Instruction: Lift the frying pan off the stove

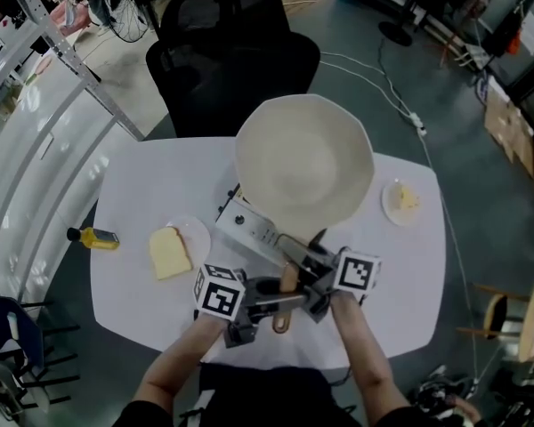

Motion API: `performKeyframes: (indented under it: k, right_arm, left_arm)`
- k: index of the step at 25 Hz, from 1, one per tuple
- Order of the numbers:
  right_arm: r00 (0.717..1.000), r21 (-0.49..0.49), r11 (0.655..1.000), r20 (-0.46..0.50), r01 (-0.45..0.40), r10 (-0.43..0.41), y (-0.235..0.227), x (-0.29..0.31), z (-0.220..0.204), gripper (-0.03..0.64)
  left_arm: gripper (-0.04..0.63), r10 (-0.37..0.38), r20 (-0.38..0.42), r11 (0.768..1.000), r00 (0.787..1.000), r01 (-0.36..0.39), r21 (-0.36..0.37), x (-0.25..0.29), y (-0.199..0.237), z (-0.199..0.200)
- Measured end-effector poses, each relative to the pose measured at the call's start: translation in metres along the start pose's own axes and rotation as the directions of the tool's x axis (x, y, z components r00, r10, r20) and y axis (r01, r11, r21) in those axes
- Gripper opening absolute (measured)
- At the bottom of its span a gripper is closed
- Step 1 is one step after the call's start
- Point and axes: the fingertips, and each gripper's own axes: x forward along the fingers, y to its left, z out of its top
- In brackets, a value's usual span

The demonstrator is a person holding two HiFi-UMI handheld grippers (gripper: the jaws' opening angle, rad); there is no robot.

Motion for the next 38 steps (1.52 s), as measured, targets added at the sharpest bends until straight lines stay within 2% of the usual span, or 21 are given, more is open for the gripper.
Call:
performKeyframes:
  k: [4, 9, 12, 22, 30, 38]
  right_arm:
    - [1.0, -0.001, 1.0, 0.001, 0.007, -0.007, 0.0, 0.0, 0.0, 0.239]
    - [1.0, -0.041, 0.999, 0.01, 0.021, -0.021, 0.002, 0.0, 0.0, 0.245]
    - [1.0, -0.033, 0.999, 0.022, 0.02, -0.019, 0.003, 0.001, 0.0, 0.247]
    - [0.998, -0.018, 1.0, 0.057, 0.007, -0.006, 0.015, -0.009, -0.004, 0.247]
    - [0.997, -0.088, 0.996, 0.072, -0.021, 0.028, 0.047, -0.019, -0.005, 0.252]
    - [0.997, -0.107, 0.994, 0.061, -0.03, 0.036, 0.074, -0.033, -0.033, 0.256]
  left_arm:
    - [0.13, 0.014, -0.007, 1.0, 1.0, -0.013, 0.021, 0.001, -0.002, 0.001]
    - [0.133, 0.045, -0.033, 0.995, 0.998, -0.042, 0.089, -0.001, -0.005, 0.0]
    - [0.146, 0.059, -0.054, 0.99, 0.997, -0.052, 0.128, -0.002, -0.005, -0.001]
    - [0.164, 0.067, -0.076, 0.984, 0.995, -0.054, 0.167, -0.001, -0.02, -0.007]
    - [0.167, 0.071, -0.079, 0.971, 0.994, -0.051, 0.233, 0.0, -0.046, -0.013]
    - [0.176, 0.078, -0.095, 0.967, 0.992, -0.052, 0.251, -0.005, -0.076, -0.042]
